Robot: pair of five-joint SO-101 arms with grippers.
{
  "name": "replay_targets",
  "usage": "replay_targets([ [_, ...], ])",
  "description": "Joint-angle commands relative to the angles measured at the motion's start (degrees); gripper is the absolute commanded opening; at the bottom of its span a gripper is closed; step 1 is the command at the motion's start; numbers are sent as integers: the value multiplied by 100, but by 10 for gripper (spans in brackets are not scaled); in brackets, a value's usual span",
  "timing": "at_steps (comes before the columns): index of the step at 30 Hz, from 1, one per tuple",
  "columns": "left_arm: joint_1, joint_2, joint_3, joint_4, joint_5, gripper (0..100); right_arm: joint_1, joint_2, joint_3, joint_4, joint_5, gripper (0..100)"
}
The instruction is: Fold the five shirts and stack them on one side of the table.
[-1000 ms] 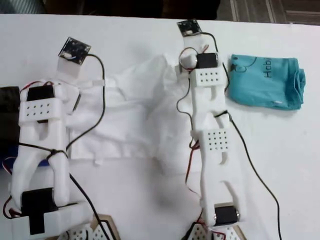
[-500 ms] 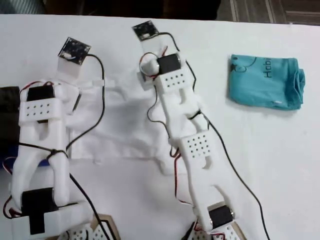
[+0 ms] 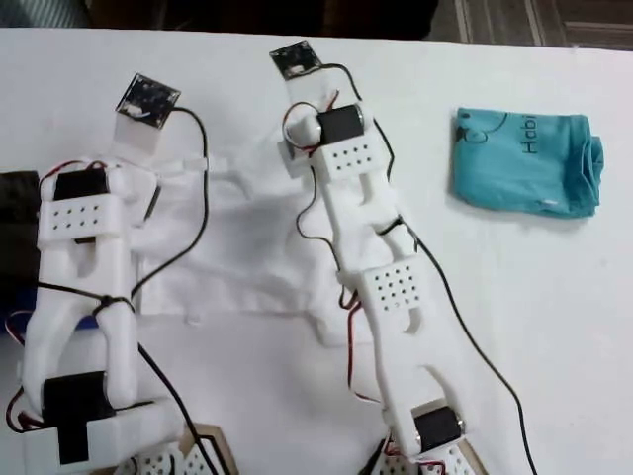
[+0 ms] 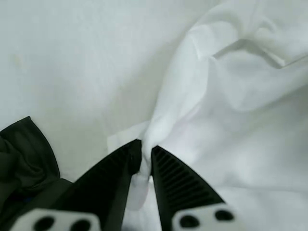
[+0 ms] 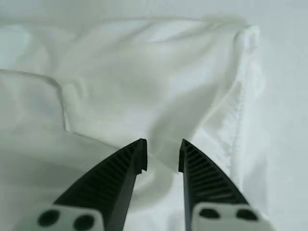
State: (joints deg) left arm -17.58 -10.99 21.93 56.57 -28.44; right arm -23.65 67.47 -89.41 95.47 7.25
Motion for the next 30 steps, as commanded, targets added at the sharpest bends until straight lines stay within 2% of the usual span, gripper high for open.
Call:
replay_targets([
  [1, -44, -53, -233, -18, -9, 25, 127, -321, -18, 57, -44, 119],
  [15, -53, -53, -233, -9, -9, 25, 321, 4, 79, 40, -44, 119],
  [30, -53, -53, -233, -9, -9, 25, 163, 92, 79, 4, -44, 116],
])
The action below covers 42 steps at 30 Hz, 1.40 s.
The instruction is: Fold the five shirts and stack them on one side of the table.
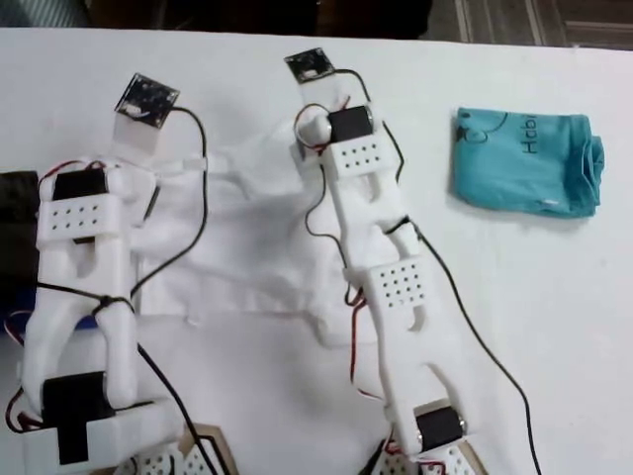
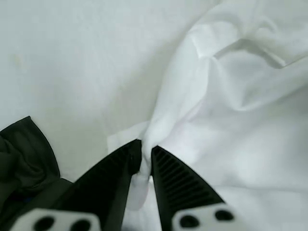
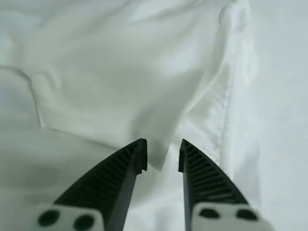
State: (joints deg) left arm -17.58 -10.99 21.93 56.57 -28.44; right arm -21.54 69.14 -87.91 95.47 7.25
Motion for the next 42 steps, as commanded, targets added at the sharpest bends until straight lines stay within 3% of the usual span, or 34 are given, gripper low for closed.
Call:
replay_targets([
  [1, -53, -53, -233, -9, -9, 25, -48, -75, -70, -31, -35, 116],
  [8, -53, -53, -233, -9, -9, 25, -48, -66, -26, -57, -9, 115],
  [12, -53, -53, -233, -9, -9, 25, -48, -84, -70, -66, 0, 14],
  [26, -53, -53, -233, 9, -9, 25, -48, -66, -53, -66, 0, 28],
  [31, -53, -53, -233, 18, -9, 25, -48, -66, -53, -66, 0, 104],
  [42, -53, -53, -233, 0, -9, 25, -48, -57, -18, -189, 0, 104],
])
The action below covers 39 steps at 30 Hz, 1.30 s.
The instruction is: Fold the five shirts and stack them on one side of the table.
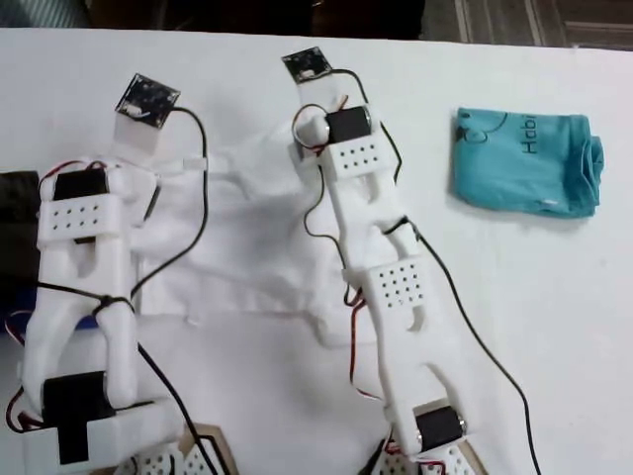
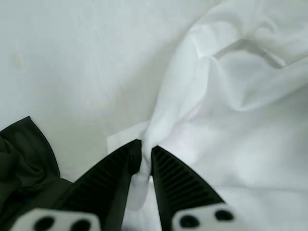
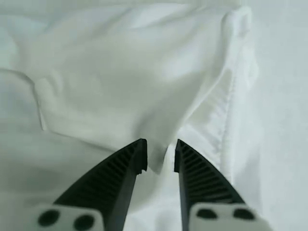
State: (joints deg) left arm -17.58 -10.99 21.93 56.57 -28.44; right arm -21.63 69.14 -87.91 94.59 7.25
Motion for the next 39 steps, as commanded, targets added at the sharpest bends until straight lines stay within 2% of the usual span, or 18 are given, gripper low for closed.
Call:
replay_targets([
  [1, -53, -53, -233, 0, -9, 25, -40, -57, -18, -101, 0, 104],
  [32, -53, -53, -233, 18, -9, 25, -48, 127, -79, -180, 0, 104],
  [39, -53, -53, -233, 18, -9, 25, -110, 127, -79, -189, 9, 59],
])
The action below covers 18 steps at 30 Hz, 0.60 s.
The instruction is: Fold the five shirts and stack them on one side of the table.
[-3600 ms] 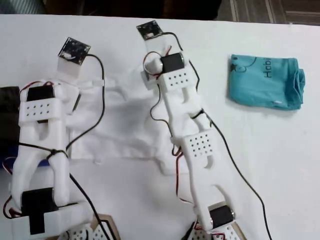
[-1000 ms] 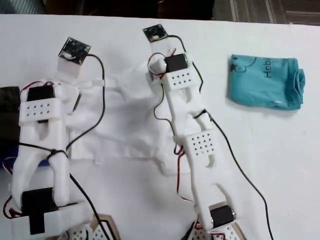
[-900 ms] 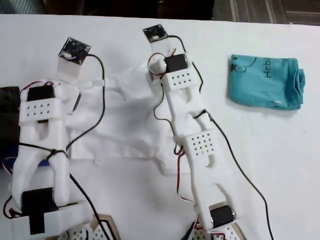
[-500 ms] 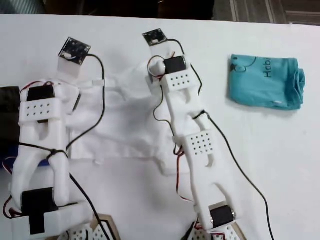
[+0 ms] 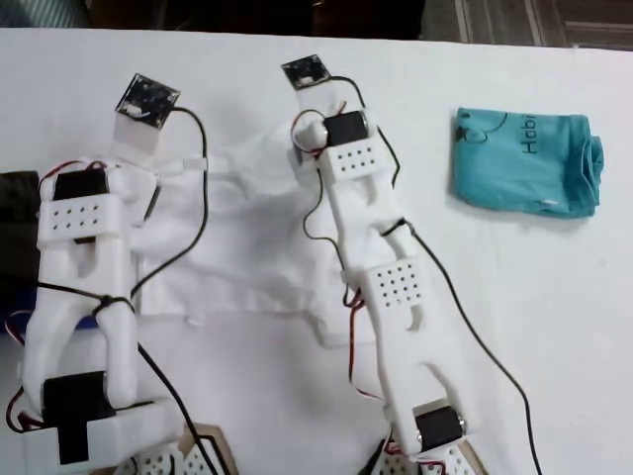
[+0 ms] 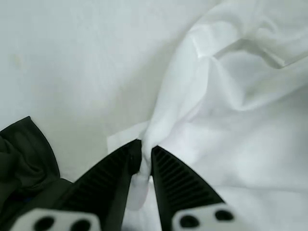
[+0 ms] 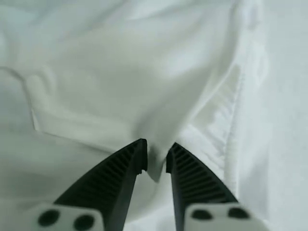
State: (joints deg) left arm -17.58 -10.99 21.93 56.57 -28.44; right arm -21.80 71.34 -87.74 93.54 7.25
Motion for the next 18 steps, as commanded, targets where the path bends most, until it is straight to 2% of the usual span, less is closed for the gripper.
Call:
replay_targets([
  [1, -53, -53, -233, 18, -9, 25, -92, -92, -97, -84, 9, 59],
  [12, -53, -53, -233, 18, -9, 25, 31, -435, -501, -48, 18, 18],
  [18, -53, -88, -242, 35, -9, 25, 92, -954, -712, 13, 510, 18],
])
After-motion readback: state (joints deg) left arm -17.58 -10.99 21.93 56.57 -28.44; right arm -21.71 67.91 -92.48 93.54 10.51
